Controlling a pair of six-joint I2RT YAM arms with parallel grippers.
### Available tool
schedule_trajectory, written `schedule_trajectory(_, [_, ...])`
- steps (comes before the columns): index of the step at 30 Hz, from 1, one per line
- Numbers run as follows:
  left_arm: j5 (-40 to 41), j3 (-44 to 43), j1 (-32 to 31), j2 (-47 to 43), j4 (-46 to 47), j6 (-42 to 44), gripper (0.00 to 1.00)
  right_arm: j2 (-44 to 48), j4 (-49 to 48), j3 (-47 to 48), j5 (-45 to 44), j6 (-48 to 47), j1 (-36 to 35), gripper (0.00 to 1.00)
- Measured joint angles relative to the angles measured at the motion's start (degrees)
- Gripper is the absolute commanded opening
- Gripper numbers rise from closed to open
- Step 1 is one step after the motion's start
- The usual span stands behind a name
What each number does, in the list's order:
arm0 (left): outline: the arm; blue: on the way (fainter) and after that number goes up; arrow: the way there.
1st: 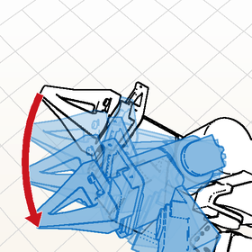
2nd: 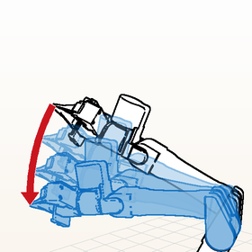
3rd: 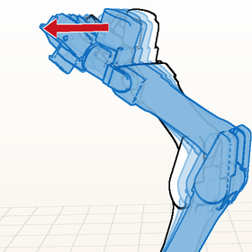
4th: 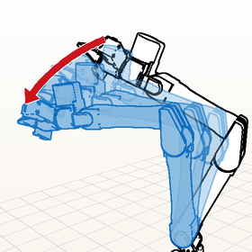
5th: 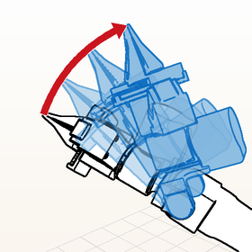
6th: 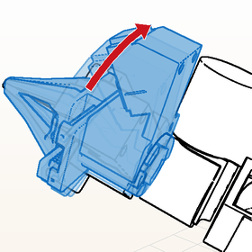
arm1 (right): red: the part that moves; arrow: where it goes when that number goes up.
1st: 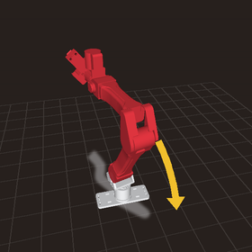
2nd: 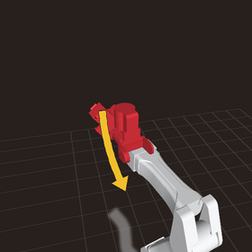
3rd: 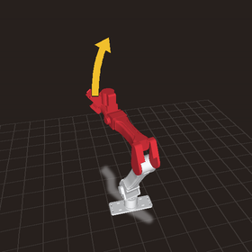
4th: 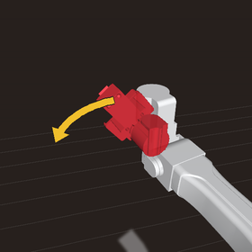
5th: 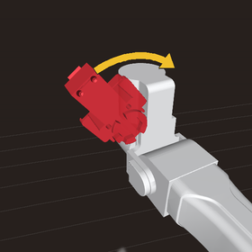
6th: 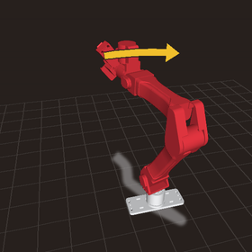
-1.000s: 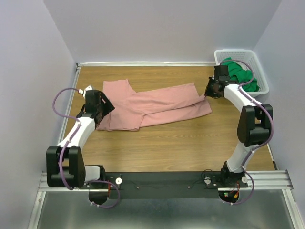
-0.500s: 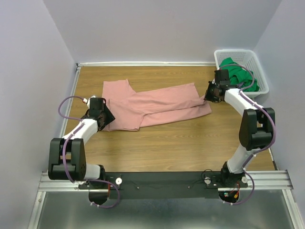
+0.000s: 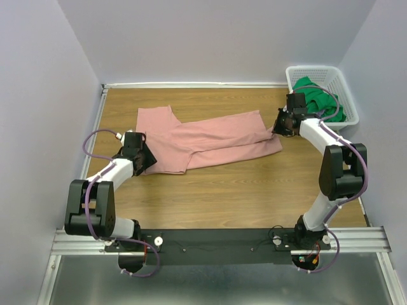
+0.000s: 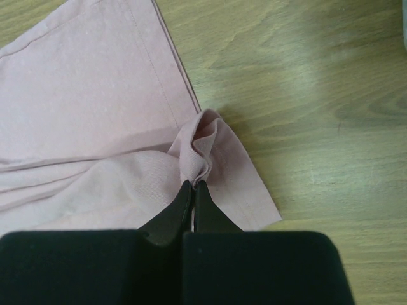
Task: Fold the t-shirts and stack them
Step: Flatten the tshirt out
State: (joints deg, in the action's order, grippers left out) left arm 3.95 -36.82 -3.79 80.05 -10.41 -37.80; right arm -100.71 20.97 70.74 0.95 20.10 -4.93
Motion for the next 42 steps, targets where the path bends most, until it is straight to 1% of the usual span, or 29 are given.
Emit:
schedule_trajectory(3, [-0.15,0.07,-0.20,0.00,0.17,-0.02,0.56,0.00,-0.28,-0.26,0.02,0.04,0.00,0.01])
schedule_trajectory(7, [-0.39,0.13,-0.52,0.00,0.20,-0.17,0.45,0.00,-0.37,-0.79,0.02,0.31,0.00,0.01])
schedule_trajectory(11, [-0.55,0.13,-0.98,-0.61,-0.20,-0.20,0.41,0.02,-0.37,-0.96,0.02,0.44,0.00,0.01])
schedule_trajectory(22, [-0.52,-1.33,-2.27,-3.98,-2.84,-0.15,0.41,0.87,-0.39,-1.07,0.04,0.83,0.00,0.01])
schedule_trajectory(37, [-0.04,-2.60,-5.64,-4.09,-3.48,-0.22,0.41,0.96,-0.46,-1.86,0.11,0.85,0.00,0.01])
schedule_trajectory(39, [-0.02,-2.71,-6.03,-3.67,-3.45,-0.22,0.44,0.96,-0.48,-2.03,0.28,0.85,0.00,0.01])
schedule_trajectory(40, [0.07,-2.71,-6.16,-3.43,-3.45,-0.24,0.50,0.96,-0.48,-2.12,0.37,0.85,0.00,0.01])
schedule_trajectory(42, [0.46,-2.71,-7.02,-2.97,-3.61,-0.61,0.53,0.96,-0.52,-2.19,0.44,0.85,0.00,0.01])
